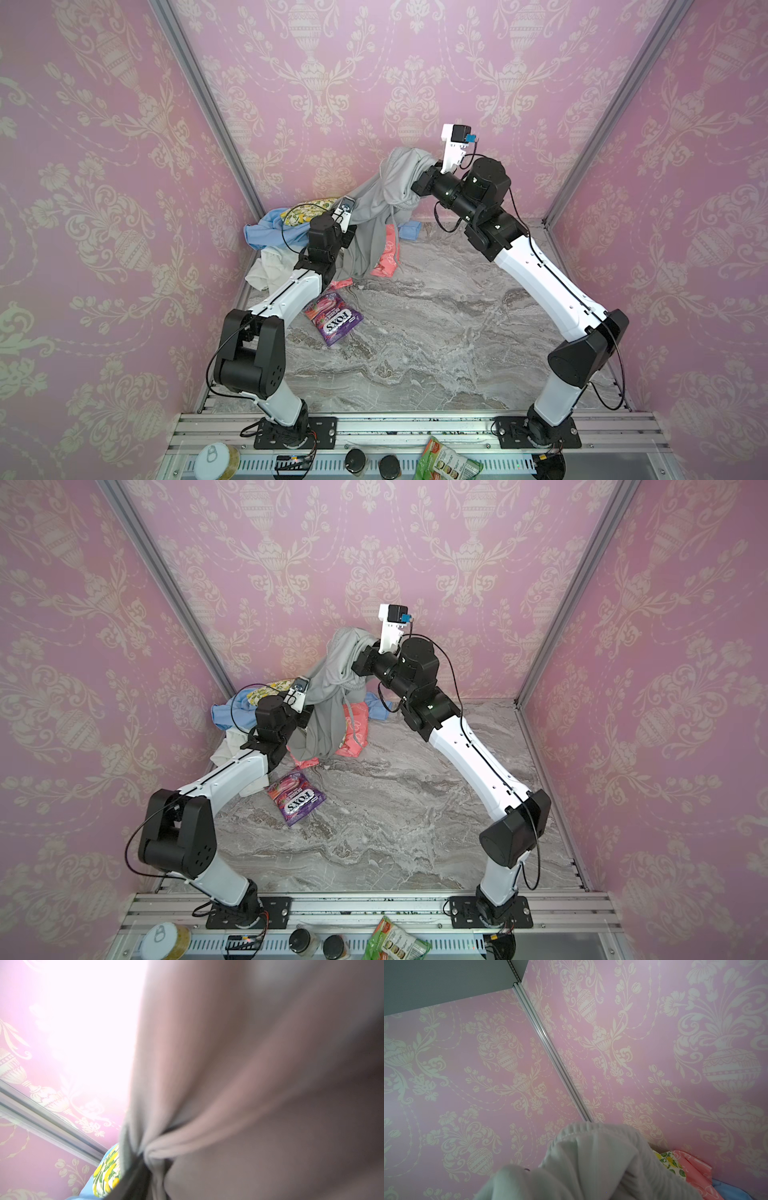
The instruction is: Pick out a specific cloth from the pile
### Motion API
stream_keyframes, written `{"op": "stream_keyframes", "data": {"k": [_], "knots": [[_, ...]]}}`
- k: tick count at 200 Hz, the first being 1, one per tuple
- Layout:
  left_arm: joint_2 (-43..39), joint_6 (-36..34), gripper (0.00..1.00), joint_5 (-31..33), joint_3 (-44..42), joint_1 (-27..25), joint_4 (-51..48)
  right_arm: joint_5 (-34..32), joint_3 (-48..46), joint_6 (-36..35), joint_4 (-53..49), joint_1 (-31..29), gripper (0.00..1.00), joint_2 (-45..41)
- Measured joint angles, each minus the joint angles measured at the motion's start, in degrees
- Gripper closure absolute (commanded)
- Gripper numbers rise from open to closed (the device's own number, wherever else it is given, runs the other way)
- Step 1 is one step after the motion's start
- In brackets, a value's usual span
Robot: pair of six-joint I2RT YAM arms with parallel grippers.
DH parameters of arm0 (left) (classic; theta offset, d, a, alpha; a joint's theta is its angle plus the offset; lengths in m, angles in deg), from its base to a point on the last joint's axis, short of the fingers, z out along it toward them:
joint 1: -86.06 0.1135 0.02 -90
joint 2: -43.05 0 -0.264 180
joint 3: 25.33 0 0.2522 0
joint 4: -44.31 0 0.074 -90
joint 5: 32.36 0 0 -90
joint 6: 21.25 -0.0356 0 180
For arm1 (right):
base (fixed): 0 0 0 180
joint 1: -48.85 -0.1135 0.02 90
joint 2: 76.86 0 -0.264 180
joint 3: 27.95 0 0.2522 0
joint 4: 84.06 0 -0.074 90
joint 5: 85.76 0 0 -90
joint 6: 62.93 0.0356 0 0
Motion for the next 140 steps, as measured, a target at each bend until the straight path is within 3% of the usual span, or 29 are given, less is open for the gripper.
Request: {"op": "stream_keyframes", "data": {"k": [38,140], "knots": [[0.96,0.48,1.0,-1.25,7.85,0.68,-4.76,-0.11,-4.81,0.0,1.42,0.13,1.0,-1.64],[-0.37,7.5,1.0,-3.28,33.2,5.75,-28.76,1.77,-13.88,3.34,6.32,-0.31,1.0,-1.25]]}}
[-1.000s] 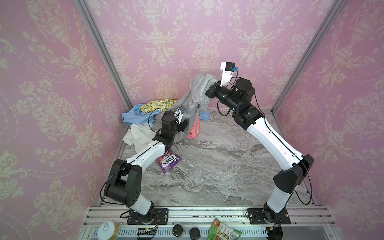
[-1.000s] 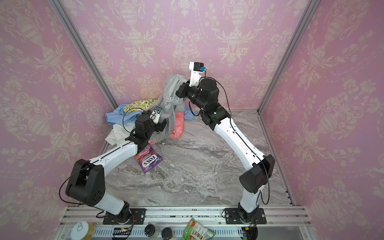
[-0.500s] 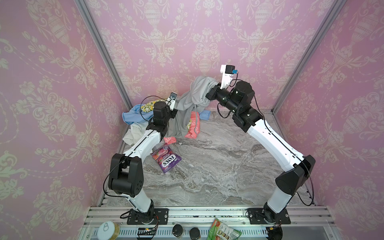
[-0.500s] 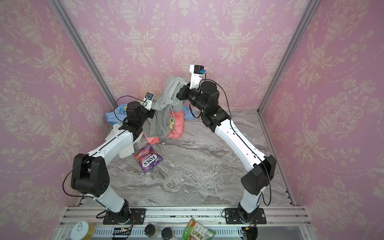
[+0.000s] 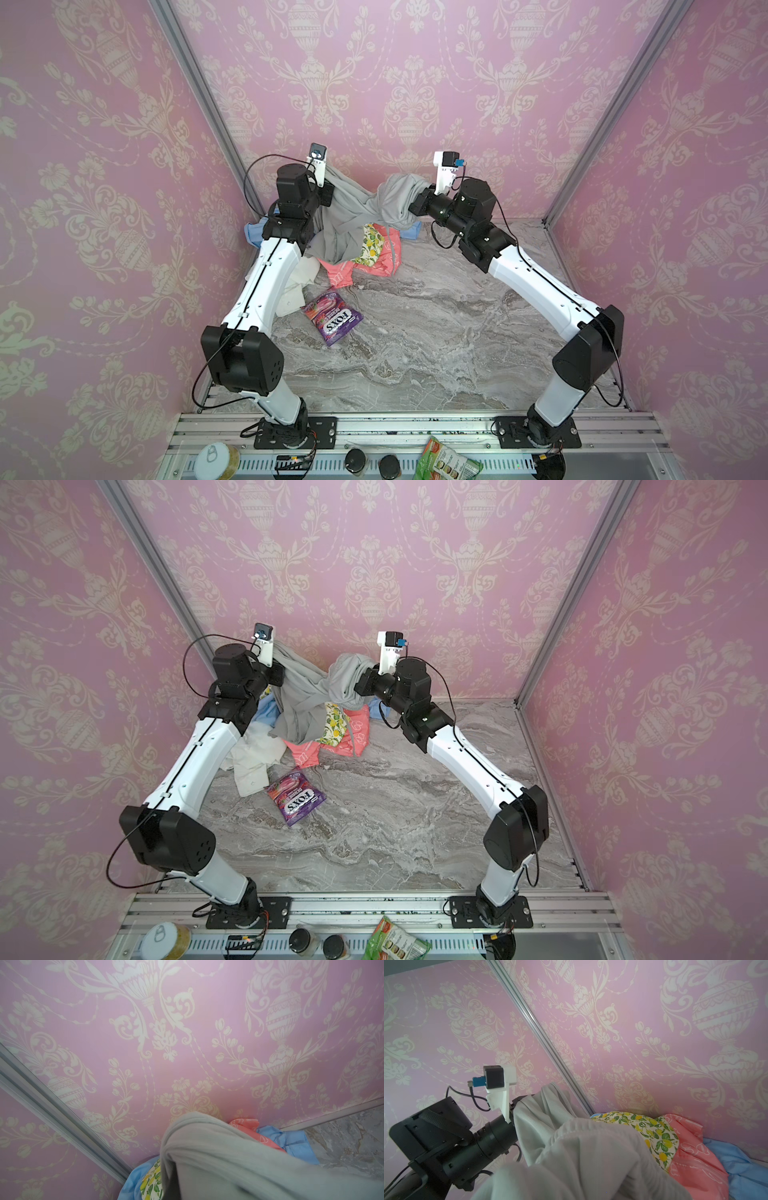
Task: Pick out a specific cloth from the pile
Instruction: 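Carry the sweatpants with both grippers away from the pile toward the open table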
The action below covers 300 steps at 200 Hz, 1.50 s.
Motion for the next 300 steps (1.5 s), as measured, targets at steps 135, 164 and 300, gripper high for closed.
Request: {"op": "stream_keyframes", "data": {"k": [135,164,300], "knots": [[7.37,5.6,1.0,-8.0,43.32,-12.28,-31.08,4.11,15.04,3.32,-3.3,-3.52,1.0,15.32],[8.24,4.33,1.0,-6.56,45.29,-19.98,-33.97,3.91,13.81,3.61,-3.28,-3.45,1.0,14.19],[30.77,6.29,1.0,-1.77,57.53,-45.13,-29.88,-8.07,-31.45,-0.55,-11.5,16.59,1.0,-33.24]]}}
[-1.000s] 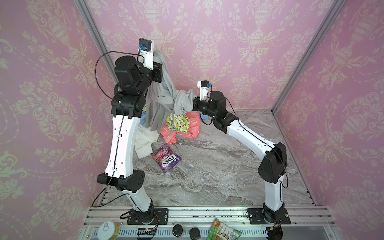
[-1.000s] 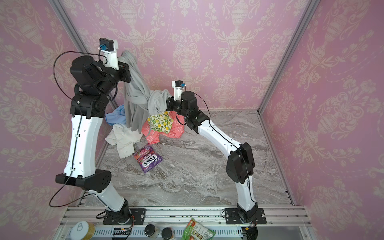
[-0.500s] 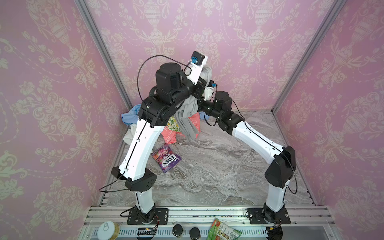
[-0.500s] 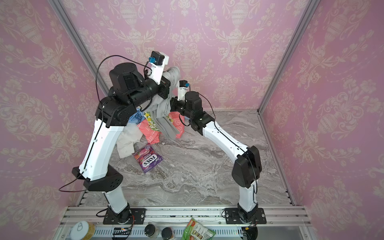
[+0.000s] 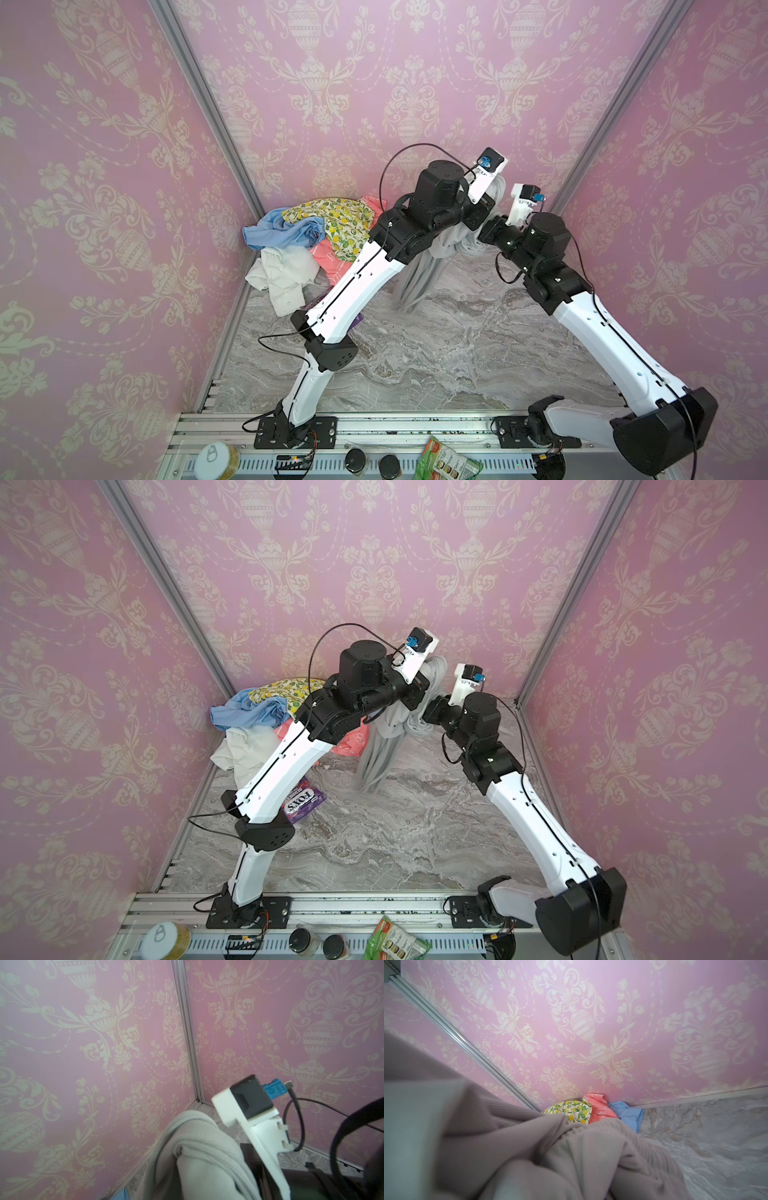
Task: Pick out a specific cloth from the pile
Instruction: 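Carry the sweatpants with both grippers away from the pile toward the open table, then lower the sweatpants onto the open table with both grippers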
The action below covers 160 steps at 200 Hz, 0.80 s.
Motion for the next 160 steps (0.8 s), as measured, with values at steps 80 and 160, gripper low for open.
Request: {"op": "stream_keyframes", "data": {"k": [80,160], "knots": [[12.02,7.56,1.0,-3.52,0.68,-4.04,10.19,-8.37,-5.09,-10.14,-16.06,7.65,1.0,-13.27],[8.44,13.68,1.0,-6.25,-27.65,0.37,19.5,-7.98,-15.67,-10.54,-16.04,9.77,1.0,-8.72]]}}
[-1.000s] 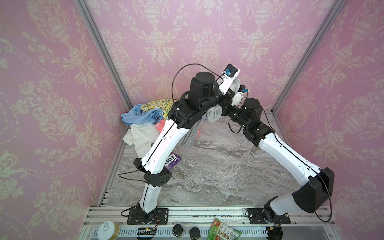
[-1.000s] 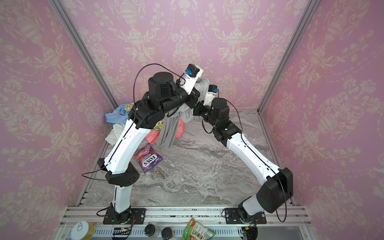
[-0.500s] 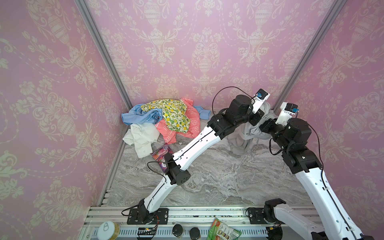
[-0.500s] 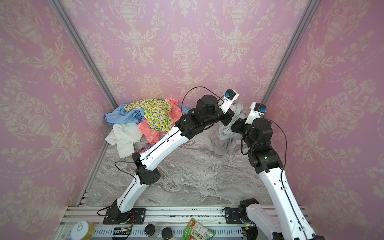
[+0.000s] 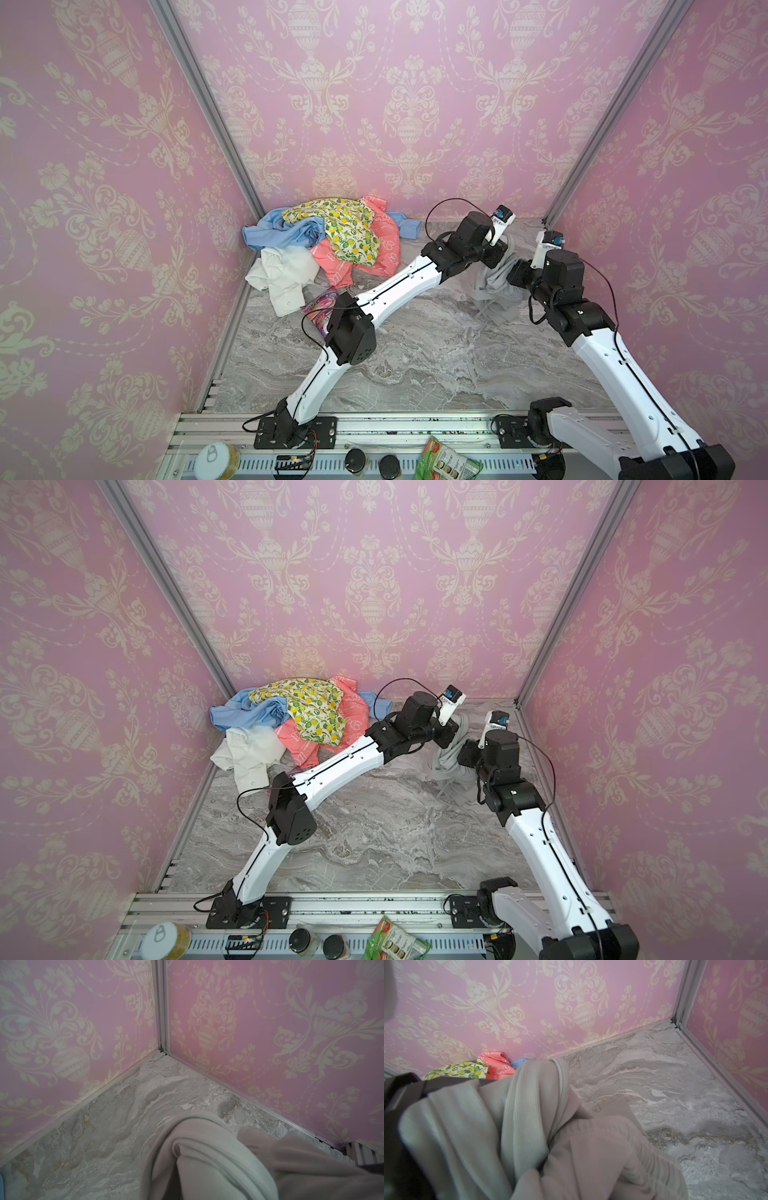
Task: Pick out a specific cloth from the pile
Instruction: 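Lower the sweatpants onto the open table with both grippers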
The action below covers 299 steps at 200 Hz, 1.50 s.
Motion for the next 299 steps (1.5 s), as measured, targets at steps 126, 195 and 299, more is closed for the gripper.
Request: {"op": "stream_keyframes", "data": {"k": [126,195,299], "knots": [[5.73,10.58,0.95,-2.05,-12.24,0.07,12.52,3.98,-6.05,1.62,1.09,5.33,1.0,14.29],[8.2,12.13,0.4,-4.5,-12.5,0.5,9.53,6.29,-6.21,2.62,3.5,6.78,0.92,19.43],[-3.91,10.1,0.05,-10.73,-26.16,2.86,2.54,8.2,-4.0,1.86,1.11,7.37,0.74,20.02]]}}
